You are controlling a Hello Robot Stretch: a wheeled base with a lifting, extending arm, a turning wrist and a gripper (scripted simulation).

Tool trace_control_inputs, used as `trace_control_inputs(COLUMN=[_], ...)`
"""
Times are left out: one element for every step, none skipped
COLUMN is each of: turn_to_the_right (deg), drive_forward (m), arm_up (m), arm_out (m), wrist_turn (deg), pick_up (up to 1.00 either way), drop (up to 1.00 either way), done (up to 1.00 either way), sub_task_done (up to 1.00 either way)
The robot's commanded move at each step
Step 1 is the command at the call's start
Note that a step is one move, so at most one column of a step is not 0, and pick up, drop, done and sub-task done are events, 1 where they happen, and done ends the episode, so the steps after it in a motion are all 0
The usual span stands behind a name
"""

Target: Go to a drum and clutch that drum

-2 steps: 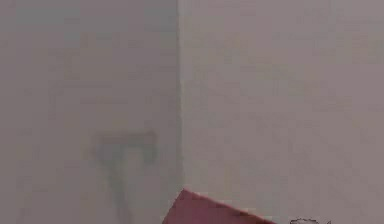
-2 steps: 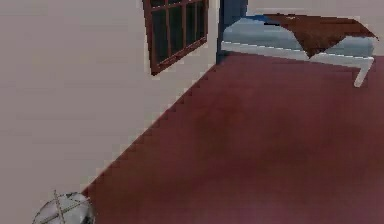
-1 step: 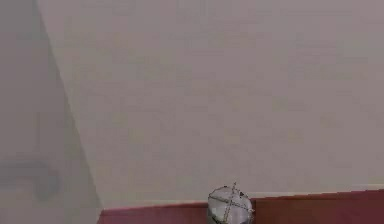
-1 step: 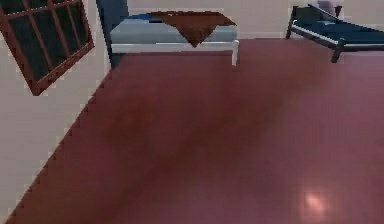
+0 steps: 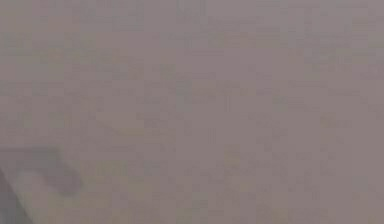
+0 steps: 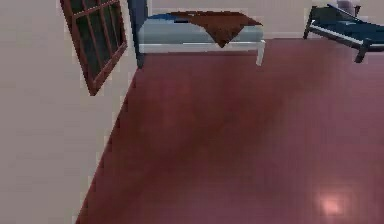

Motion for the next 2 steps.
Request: trace_control_inputs(turn_to_the_right=[-45.0, -15.0], drive_forward=[0.00, 0.00], arm_up=[0.00, 0.00], arm_out=[0.00, 0.00], wrist_turn=[0.0, 0.0], pick_up=[0.00, 0.00], drop=[0.00, 0.00], done=[0.00, 0.00], sub_task_done=[0.00, 0.00])
